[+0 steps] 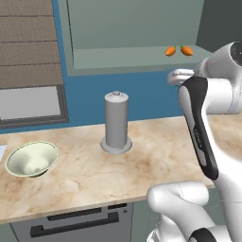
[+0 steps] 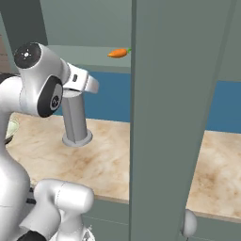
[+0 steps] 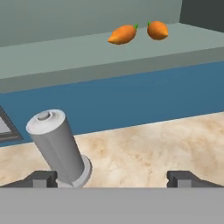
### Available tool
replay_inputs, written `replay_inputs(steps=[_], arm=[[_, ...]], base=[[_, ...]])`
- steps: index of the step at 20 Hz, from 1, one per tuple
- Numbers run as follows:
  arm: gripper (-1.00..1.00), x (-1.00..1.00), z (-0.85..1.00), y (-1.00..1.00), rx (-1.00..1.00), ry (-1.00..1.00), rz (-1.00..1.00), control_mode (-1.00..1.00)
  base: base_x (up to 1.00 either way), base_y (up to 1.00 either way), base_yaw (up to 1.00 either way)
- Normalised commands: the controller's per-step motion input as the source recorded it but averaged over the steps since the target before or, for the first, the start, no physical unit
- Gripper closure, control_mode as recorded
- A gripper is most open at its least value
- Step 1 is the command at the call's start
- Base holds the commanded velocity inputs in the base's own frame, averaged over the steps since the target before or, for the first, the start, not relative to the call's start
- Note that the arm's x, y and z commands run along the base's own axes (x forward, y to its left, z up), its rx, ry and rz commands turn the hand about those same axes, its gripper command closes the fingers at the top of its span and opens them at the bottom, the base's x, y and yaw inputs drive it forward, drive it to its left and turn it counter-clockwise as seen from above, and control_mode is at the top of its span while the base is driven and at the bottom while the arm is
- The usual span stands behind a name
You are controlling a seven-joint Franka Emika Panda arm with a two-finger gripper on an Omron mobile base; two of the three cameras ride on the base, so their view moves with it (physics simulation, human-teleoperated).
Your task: Pick the carrots from the cabinet and place them in one bowl. Pick the garlic from the sink and place it in the other bowl.
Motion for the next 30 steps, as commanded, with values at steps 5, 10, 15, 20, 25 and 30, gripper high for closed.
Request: replay_inputs(steps=[5, 10, 15, 20, 25, 30], arm=[[-1.0, 0.06, 0.42, 0.0, -0.03, 0.0, -0.02, -1.0], [-1.0, 0.62, 0.0, -0.01, 0.0, -0.18, -0.09, -1.0], [-1.0, 0.72, 0.18, 0.03, 0.01, -0.06, -0.1, -1.0], [-1.0, 0.39, 0.21, -0.21, 0.02, 0.05, -0.01, -1.0], [-1.0, 0.15, 0.22, -0.25, 0.02, 0.01, 0.0, -1.0], [-1.0, 0.42, 0.12, -0.15, 0.0, 0.03, 0.0, -1.0]], base=[[0.0, 0.0, 0.0], [0.0, 0.0, 0.0], [0.0, 0.0, 0.0], [0.0, 0.0, 0.0], [0.0, 0.0, 0.0], [0.0, 0.0, 0.0]])
